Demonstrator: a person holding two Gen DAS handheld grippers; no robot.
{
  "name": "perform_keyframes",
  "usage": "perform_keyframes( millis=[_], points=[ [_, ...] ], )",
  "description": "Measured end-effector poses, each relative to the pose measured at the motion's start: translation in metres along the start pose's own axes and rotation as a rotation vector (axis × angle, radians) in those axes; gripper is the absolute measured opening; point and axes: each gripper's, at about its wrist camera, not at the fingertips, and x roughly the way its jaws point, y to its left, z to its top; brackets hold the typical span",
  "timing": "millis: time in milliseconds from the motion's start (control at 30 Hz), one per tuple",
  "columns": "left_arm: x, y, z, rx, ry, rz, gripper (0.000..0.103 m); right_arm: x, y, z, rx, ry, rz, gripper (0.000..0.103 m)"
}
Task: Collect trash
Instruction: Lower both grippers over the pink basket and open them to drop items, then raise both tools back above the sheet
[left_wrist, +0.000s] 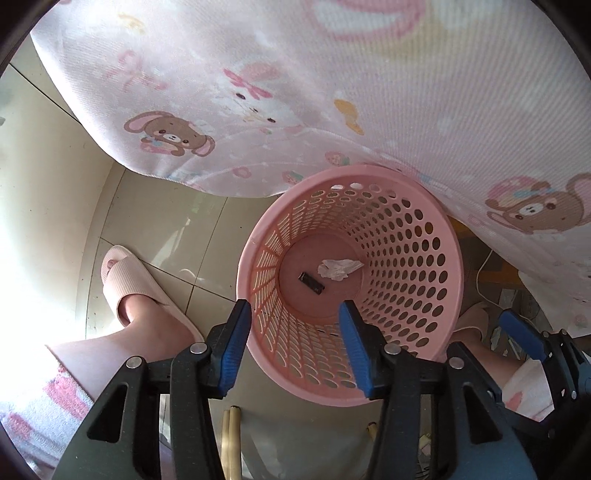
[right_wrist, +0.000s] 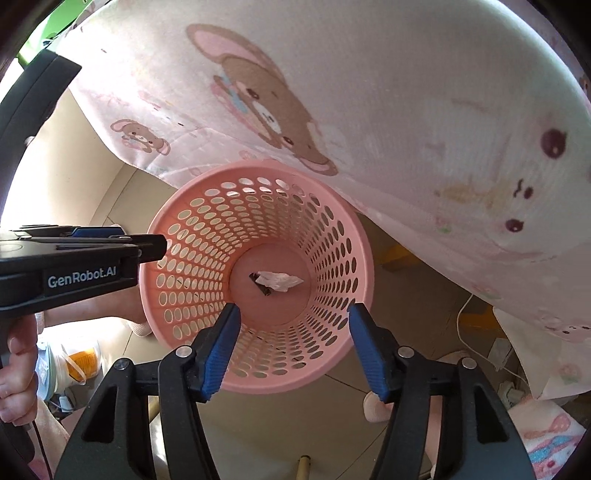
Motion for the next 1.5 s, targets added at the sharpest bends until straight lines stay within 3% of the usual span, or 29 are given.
perform_keyframes(
  millis=[100, 200, 467, 767, 967, 1033, 1267, 1400, 1500],
  points=[
    [-0.016, -0.003, 0.0, 0.02, -0.056, 0.024, 0.054, -0.008, -0.003, 0.0, 0.009, -0.023, 0.0, 0.064],
    [-0.037, -0.005, 0.003, 0.042, -0.13, 0.052, 0.057, -0.018, -0.002, 0.0, 0.005, -0.054, -0.006, 0.071],
    [-0.105, 0.001, 0.001, 0.069, -0.434, 0.135, 0.073, -0.062, -0.006, 0.002, 0.033, -0.173, 0.007, 0.071],
    [-0.159, 0.008, -0.011, 0.05, -0.687, 0.119, 0.083, -0.123, -0.006, 0.0, 0.056, -0.383, 0.01, 0.08],
    [-0.204, 0.004, -0.022, 0.053, -0.925, 0.127, 0.091, -0.16, -0.008, 0.001, 0.053, -0.531, -0.003, 0.08],
    [-0.219, 0.001, -0.025, 0.064, -0.977, 0.127, 0.093, -0.17, -0.008, 0.003, 0.049, -0.572, -0.012, 0.085],
    [-0.252, -0.012, -0.003, 0.093, -1.022, 0.191, 0.102, -0.194, -0.025, 0.025, 0.071, -0.661, -0.091, 0.086],
    [-0.263, -0.008, 0.024, 0.111, -0.954, 0.107, 0.102, -0.214, -0.038, 0.053, 0.055, -0.685, -0.098, 0.086],
    [-0.265, -0.007, 0.031, 0.123, -0.95, 0.103, 0.102, -0.229, -0.049, 0.068, 0.039, -0.714, -0.052, 0.086]
  ],
)
